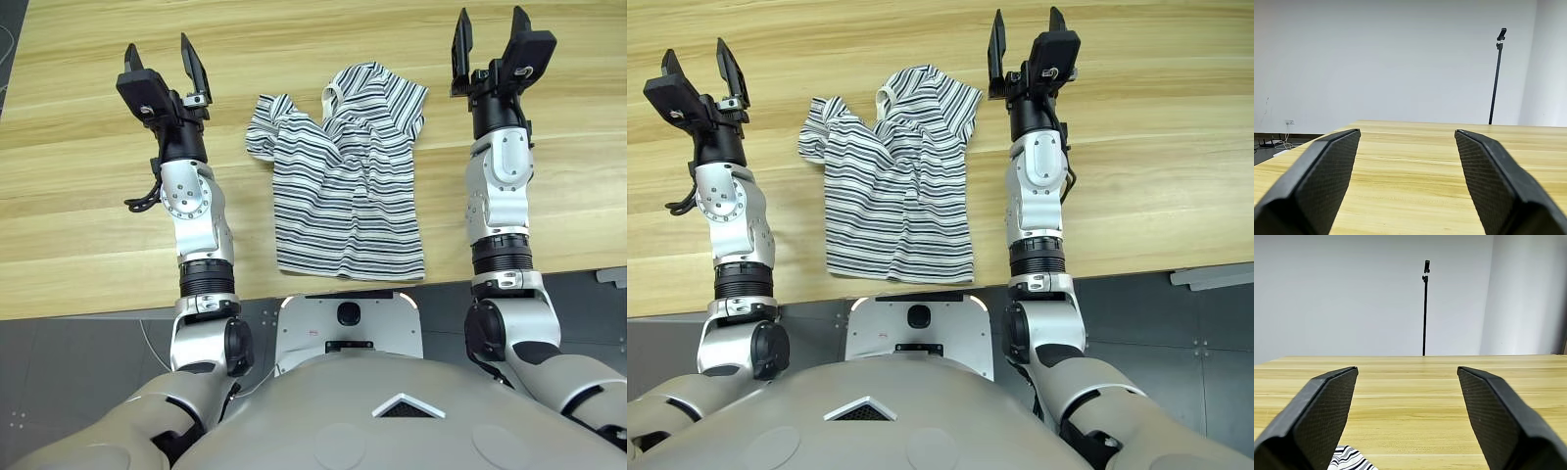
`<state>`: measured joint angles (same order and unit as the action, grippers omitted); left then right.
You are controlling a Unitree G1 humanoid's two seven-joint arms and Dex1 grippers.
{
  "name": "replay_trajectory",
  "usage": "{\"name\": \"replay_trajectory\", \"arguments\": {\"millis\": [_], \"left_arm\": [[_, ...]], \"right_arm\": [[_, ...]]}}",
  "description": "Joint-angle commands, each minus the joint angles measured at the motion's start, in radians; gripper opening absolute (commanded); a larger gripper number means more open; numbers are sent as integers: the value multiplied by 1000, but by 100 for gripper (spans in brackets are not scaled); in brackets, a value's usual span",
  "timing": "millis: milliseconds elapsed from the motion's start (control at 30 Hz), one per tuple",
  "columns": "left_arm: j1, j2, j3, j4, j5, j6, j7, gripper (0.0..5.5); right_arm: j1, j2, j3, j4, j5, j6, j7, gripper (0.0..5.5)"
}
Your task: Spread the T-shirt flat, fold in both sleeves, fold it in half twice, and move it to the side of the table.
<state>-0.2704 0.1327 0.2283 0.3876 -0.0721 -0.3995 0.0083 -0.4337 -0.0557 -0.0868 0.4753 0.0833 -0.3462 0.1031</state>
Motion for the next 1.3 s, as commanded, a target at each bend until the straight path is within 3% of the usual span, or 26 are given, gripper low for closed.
{"name": "replay_trajectory", "arguments": {"millis": [33, 1300], "left_arm": [[-14, 4, -7, 5, -2, 8, -3, 359], [-10, 15, -7, 33, 16, 9, 2, 359]], "right_arm": [[-17, 0, -4, 1, 7, 4, 2, 377], [-28, 6, 2, 41, -1, -4, 1, 377]]}}
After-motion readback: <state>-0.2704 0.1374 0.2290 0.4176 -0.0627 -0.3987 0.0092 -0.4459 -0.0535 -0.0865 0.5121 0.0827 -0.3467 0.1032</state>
